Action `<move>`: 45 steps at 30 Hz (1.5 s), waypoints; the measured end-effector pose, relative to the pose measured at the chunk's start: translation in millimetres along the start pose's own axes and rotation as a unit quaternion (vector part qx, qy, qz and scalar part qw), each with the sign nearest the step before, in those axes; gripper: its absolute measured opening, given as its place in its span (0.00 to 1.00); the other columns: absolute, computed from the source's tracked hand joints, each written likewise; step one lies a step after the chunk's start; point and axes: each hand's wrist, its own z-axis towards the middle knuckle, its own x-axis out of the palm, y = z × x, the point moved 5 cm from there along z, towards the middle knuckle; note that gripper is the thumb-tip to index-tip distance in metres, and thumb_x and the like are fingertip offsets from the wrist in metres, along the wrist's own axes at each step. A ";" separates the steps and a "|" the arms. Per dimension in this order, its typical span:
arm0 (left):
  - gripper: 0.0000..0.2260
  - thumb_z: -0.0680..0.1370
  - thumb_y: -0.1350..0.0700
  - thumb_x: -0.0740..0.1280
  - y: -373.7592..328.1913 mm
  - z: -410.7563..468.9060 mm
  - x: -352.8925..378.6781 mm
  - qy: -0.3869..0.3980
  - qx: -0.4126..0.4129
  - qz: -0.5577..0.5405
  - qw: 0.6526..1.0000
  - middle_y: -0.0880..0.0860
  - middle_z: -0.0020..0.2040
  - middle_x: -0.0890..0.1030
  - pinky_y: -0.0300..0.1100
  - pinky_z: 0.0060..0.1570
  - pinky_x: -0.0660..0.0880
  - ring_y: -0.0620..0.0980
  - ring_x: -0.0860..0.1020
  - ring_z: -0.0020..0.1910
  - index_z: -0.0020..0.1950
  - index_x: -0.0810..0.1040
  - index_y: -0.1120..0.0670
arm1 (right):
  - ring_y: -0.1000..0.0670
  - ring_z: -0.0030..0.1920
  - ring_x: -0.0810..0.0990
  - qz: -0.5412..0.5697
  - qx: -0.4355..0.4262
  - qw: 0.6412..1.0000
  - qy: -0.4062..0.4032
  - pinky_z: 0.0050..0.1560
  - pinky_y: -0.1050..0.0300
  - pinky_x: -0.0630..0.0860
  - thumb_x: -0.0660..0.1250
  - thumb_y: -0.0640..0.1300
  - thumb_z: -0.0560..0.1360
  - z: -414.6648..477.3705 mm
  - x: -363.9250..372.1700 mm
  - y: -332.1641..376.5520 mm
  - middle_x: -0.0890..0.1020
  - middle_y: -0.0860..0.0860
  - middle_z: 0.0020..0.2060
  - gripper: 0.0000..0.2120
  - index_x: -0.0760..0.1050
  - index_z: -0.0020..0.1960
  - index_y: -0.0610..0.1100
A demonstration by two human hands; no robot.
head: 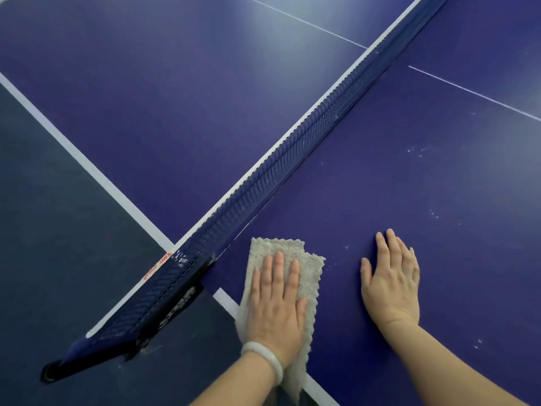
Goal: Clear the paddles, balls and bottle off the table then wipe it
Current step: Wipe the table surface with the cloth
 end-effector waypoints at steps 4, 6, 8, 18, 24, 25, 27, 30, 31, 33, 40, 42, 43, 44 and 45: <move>0.27 0.83 0.45 0.43 -44.0 42.9 -3.6 -0.006 0.093 0.005 0.996 0.56 0.80 0.38 0.58 0.77 0.47 0.57 0.37 0.78 0.81 0.41 0.51 | 0.47 0.77 0.51 0.003 -0.002 1.000 0.001 0.78 0.48 0.47 0.55 0.52 0.81 0.3 -1.9 -0.2 0.58 0.48 0.78 0.28 0.58 0.79 0.44; 0.27 0.82 0.44 0.39 -33.8 65.1 -9.5 0.003 0.101 0.026 0.995 0.54 0.79 0.33 0.55 0.77 0.42 0.54 0.32 0.77 0.79 0.35 0.49 | 0.48 0.77 0.50 0.006 -0.003 1.000 0.004 0.79 0.49 0.46 0.54 0.52 0.81 0.4 -2.3 -0.5 0.57 0.49 0.79 0.28 0.57 0.79 0.44; 0.26 0.82 0.44 0.36 -2.8 74.9 -15.8 0.001 0.055 0.045 0.997 0.53 0.79 0.32 0.54 0.77 0.39 0.52 0.31 0.77 0.78 0.33 0.49 | 0.49 0.76 0.48 0.014 -0.005 1.000 0.004 0.79 0.49 0.45 0.54 0.52 0.82 0.8 -2.9 -1.0 0.56 0.50 0.79 0.28 0.57 0.79 0.45; 0.28 0.82 0.45 0.46 -29.1 -0.7 3.5 -0.021 -0.074 -0.026 0.997 0.59 0.80 0.49 0.57 0.75 0.52 0.58 0.47 0.79 0.80 0.50 0.55 | 0.47 0.78 0.48 0.064 -0.009 0.997 0.034 0.78 0.52 0.43 0.53 0.51 0.83 0.8 -7.8 -3.8 0.54 0.51 0.79 0.27 0.54 0.80 0.47; 0.27 0.83 0.44 0.39 -87.2 74.0 1.0 -0.015 0.041 0.029 0.999 0.54 0.80 0.36 0.54 0.77 0.39 0.53 0.33 0.77 0.79 0.35 0.50 | 0.52 0.78 0.48 0.118 -0.057 0.989 0.065 0.75 0.62 0.40 0.55 0.49 0.83 4.4 -19.0 -19.8 0.54 0.56 0.79 0.25 0.56 0.79 0.48; 0.27 0.82 0.44 0.39 -82.9 82.2 -2.5 -0.009 0.044 0.039 0.998 0.53 0.79 0.35 0.53 0.76 0.38 0.53 0.32 0.77 0.79 0.34 0.49 | 0.53 0.78 0.48 0.107 -0.079 0.988 0.075 0.74 0.64 0.39 0.55 0.49 0.83 4.2 -21.3 -23.0 0.53 0.57 0.79 0.25 0.55 0.79 0.49; 0.27 0.82 0.44 0.37 -63.3 86.4 -9.0 -0.002 0.012 0.043 0.999 0.52 0.79 0.34 0.52 0.77 0.38 0.52 0.32 0.77 0.78 0.33 0.49 | 0.54 0.78 0.49 0.092 -0.118 0.984 0.095 0.74 0.65 0.39 0.55 0.49 0.83 5.8 -25.0 -29.1 0.52 0.57 0.79 0.26 0.54 0.80 0.49; 0.27 0.82 0.43 0.34 -30.0 56.8 -16.3 -0.008 -0.087 0.044 0.995 0.53 0.79 0.33 0.52 0.77 0.41 0.53 0.33 0.77 0.78 0.31 0.49 | 0.51 0.77 0.54 0.109 -0.109 0.985 0.080 0.76 0.59 0.47 0.58 0.49 0.83 16.6 -36.1 -41.2 0.59 0.54 0.78 0.26 0.58 0.79 0.47; 0.27 0.81 0.43 0.33 -25.2 43.3 -18.3 -0.005 -0.111 0.048 0.993 0.54 0.78 0.33 0.53 0.78 0.42 0.54 0.33 0.77 0.77 0.30 0.50 | 0.49 0.77 0.56 0.119 -0.078 0.988 0.054 0.76 0.57 0.50 0.59 0.48 0.82 22.6 -41.9 -49.5 0.61 0.51 0.77 0.25 0.60 0.78 0.45; 0.27 0.80 0.42 0.30 -24.3 23.9 -20.0 0.006 -0.151 0.047 0.987 0.55 0.78 0.32 0.53 0.78 0.43 0.54 0.33 0.77 0.77 0.28 0.51 | 0.46 0.76 0.58 0.129 0.007 0.992 -0.006 0.76 0.52 0.53 0.60 0.46 0.82 37.3 -53.0 -72.8 0.63 0.46 0.76 0.25 0.62 0.76 0.40; 0.28 0.81 0.44 0.35 -32.5 45.5 -20.5 -0.022 -0.234 0.023 0.972 0.56 0.78 0.34 0.53 0.77 0.41 0.55 0.34 0.78 0.77 0.30 0.52 | 0.44 0.78 0.51 0.083 0.165 0.982 -0.031 0.78 0.47 0.43 0.51 0.51 0.83 58.9 -46.4 -114.6 0.55 0.44 0.79 0.29 0.54 0.79 0.37; 0.28 0.82 0.44 0.37 -35.9 73.9 -21.9 -0.030 -0.241 0.004 0.970 0.56 0.79 0.36 0.53 0.77 0.41 0.55 0.36 0.78 0.78 0.32 0.53 | 0.45 0.78 0.49 0.034 0.155 0.987 -0.032 0.78 0.46 0.42 0.49 0.53 0.83 59.4 -38.6 -113.1 0.54 0.44 0.79 0.30 0.52 0.79 0.38; 0.28 0.82 0.44 0.39 -38.3 90.9 -23.5 -0.035 -0.240 -0.008 0.970 0.56 0.79 0.37 0.53 0.77 0.41 0.55 0.37 0.78 0.78 0.33 0.53 | 0.44 0.78 0.49 0.024 0.157 0.987 -0.035 0.78 0.46 0.42 0.49 0.54 0.82 60.7 -36.7 -113.6 0.54 0.43 0.79 0.30 0.52 0.79 0.38; 0.28 0.82 0.45 0.40 -40.3 108.5 -25.6 -0.039 -0.235 -0.017 0.971 0.57 0.80 0.38 0.53 0.77 0.40 0.55 0.37 0.79 0.79 0.34 0.52 | 0.44 0.78 0.50 0.018 0.159 0.986 -0.038 0.78 0.45 0.43 0.49 0.54 0.82 61.6 -35.5 -114.2 0.55 0.43 0.79 0.31 0.53 0.79 0.38; 0.28 0.82 0.45 0.40 -42.6 126.1 -27.6 -0.040 -0.226 -0.019 0.973 0.56 0.80 0.39 0.53 0.77 0.40 0.55 0.38 0.79 0.79 0.35 0.52 | 0.44 0.78 0.50 0.014 0.160 0.986 -0.041 0.78 0.45 0.43 0.49 0.55 0.82 61.6 -34.6 -114.8 0.55 0.43 0.78 0.31 0.54 0.79 0.38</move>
